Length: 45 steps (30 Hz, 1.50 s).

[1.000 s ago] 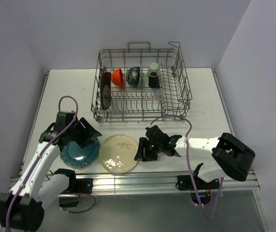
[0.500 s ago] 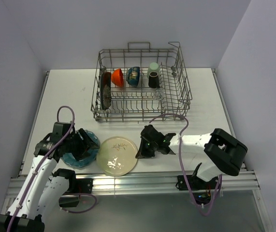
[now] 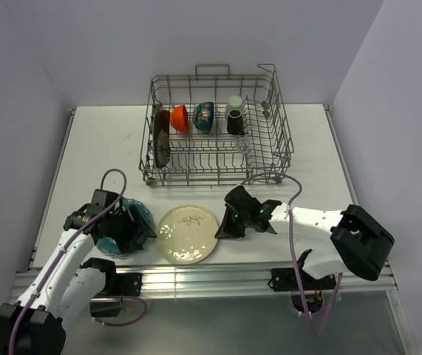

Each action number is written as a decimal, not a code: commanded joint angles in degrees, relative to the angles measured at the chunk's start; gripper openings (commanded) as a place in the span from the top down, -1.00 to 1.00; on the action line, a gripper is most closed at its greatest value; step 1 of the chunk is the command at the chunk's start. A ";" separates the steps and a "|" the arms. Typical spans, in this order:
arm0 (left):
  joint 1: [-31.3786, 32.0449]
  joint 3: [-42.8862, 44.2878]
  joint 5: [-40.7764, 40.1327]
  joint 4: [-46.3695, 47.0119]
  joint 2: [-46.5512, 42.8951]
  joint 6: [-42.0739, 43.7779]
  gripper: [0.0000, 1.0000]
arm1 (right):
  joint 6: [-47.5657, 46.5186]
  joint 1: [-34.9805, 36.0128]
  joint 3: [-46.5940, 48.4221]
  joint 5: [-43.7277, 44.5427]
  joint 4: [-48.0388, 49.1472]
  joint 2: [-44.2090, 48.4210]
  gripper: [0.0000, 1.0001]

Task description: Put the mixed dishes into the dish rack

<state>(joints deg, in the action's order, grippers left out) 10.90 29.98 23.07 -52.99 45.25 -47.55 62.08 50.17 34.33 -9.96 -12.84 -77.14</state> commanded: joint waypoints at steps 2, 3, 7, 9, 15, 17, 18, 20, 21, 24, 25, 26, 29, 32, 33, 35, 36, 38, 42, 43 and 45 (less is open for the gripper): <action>2.11 -1.23 2.86 5.52 0.62 -0.61 -0.36 | 4.97 -2.09 -0.22 -5.68 6.68 3.05 1.00; 3.07 -1.24 2.94 6.14 0.62 -1.75 -0.37 | 5.32 -2.44 -0.22 -6.12 7.21 3.14 1.00; 4.83 -3.43 4.79 10.18 0.72 -5.88 -0.38 | 7.08 -3.24 -0.40 -8.06 8.44 3.23 1.00; 5.80 -5.19 4.97 13.07 0.10 -9.38 -0.40 | 7.61 -3.41 -0.49 -9.37 9.23 3.05 1.00; 7.12 -9.23 5.24 18.27 -1.05 -14.85 -0.42 | 11.12 -3.94 -1.72 -12.63 11.96 3.58 1.00; 7.30 -9.50 4.44 18.63 -0.52 -15.03 -0.43 | 12.44 -4.03 -2.07 -14.12 12.49 3.67 1.00; 7.38 -9.67 4.00 18.97 -0.43 -15.46 -0.44 | 12.88 -4.12 -2.24 -14.65 12.49 3.75 1.00; 7.47 -10.63 4.35 21.16 -0.08 -16.60 -0.44 | 13.76 -4.12 -2.33 -15.61 14.59 3.58 1.00; 7.56 -10.99 4.61 22.13 0.18 -17.05 -0.45 | 13.94 -4.12 -2.33 -15.88 14.60 3.58 1.00; 8.09 -12.13 4.79 25.74 2.03 -18.01 -0.45 | 14.99 -4.20 -2.95 -17.20 16.00 3.40 1.00; 8.26 -12.22 4.62 26.44 3.34 -18.10 -0.45 | 15.78 -4.12 -3.12 -17.55 16.53 3.40 1.00; 8.53 -12.31 4.44 27.58 4.04 -18.19 -0.45 | 15.96 -4.12 -3.30 -17.99 16.88 3.40 1.00; 9.49 -12.49 4.26 29.34 5.72 -18.80 -0.47 | 15.79 -4.12 -2.95 -18.17 16.53 3.58 1.00; 10.11 -12.66 4.18 31.89 6.42 -20.03 -0.47 | 16.22 -4.12 -3.12 -18.78 16.88 3.49 1.00; 10.37 -12.66 4.26 33.38 6.34 -21.00 -0.47 | 15.96 -4.12 -3.04 -19.05 16.80 3.40 1.00; 10.72 -12.66 4.44 34.70 5.90 -22.14 -0.46 | 15.53 -4.03 -2.69 -18.79 16.27 3.49 1.00; 10.99 -12.66 4.35 35.06 5.55 -23.02 -0.45 | 15.44 -4.03 -2.77 -18.78 16.27 3.58 1.00; 11.16 -12.92 4.70 35.94 4.76 -23.73 -0.42 | 15.00 -4.03 -2.77 -18.78 16.09 3.58 1.00; 11.25 -13.72 5.40 36.29 2.13 -25.75 -0.19 | 13.25 -4.12 -2.60 -18.87 15.57 3.32 1.00; 11.25 -14.15 5.58 36.38 1.68 -26.10 -0.13 | 12.80 -4.12 -2.34 -18.52 15.30 3.32 1.00; 11.25 -14.42 5.76 36.47 0.37 -26.89 0.06 | 10.44 -3.94 -1.72 -17.82 13.29 3.23 1.00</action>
<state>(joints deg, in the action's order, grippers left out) 21.58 15.22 25.96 -21.93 47.86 -71.09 75.64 45.69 30.41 -23.40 -5.37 -76.93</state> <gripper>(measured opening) 0.495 0.022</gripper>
